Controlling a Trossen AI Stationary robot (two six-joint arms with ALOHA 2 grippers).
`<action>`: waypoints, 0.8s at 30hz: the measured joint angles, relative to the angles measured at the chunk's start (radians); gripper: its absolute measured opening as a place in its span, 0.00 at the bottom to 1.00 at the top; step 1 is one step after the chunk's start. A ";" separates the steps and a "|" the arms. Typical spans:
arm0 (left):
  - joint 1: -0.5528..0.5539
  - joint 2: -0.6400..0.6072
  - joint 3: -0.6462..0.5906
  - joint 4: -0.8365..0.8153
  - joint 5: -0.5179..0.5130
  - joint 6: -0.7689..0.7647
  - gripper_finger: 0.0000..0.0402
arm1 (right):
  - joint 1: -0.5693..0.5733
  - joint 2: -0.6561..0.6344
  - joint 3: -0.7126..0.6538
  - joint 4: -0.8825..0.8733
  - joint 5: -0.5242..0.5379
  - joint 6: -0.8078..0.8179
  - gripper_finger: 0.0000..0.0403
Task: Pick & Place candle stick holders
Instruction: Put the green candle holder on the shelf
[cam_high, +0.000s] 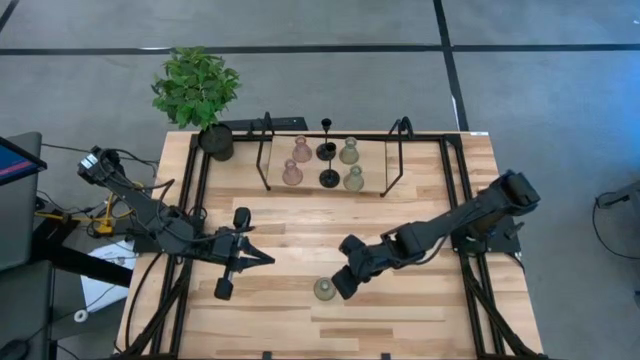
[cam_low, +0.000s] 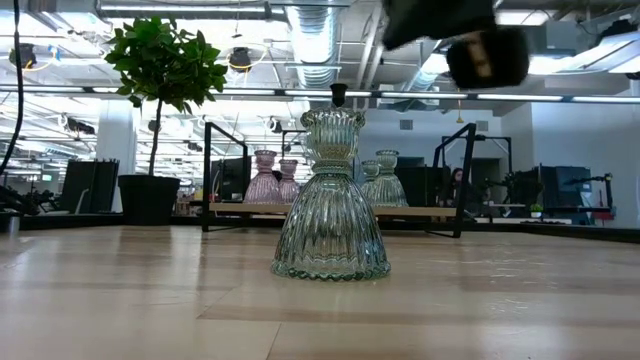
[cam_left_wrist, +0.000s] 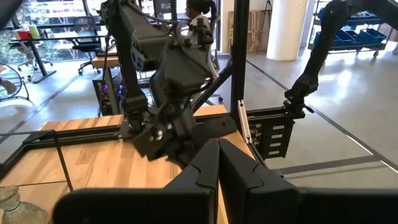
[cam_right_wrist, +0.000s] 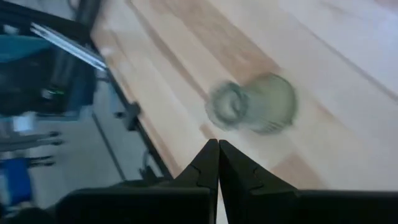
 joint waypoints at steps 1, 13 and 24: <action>0.000 0.000 0.000 0.000 0.000 0.000 0.01 | -0.002 0.010 -0.004 0.028 -0.012 0.000 0.00; 0.000 0.000 0.000 0.000 0.000 0.000 0.02 | -0.022 0.094 -0.006 0.178 -0.039 0.030 0.00; 0.000 0.000 0.000 -0.005 0.000 0.003 0.01 | 0.008 0.082 0.220 -0.190 0.071 0.020 0.00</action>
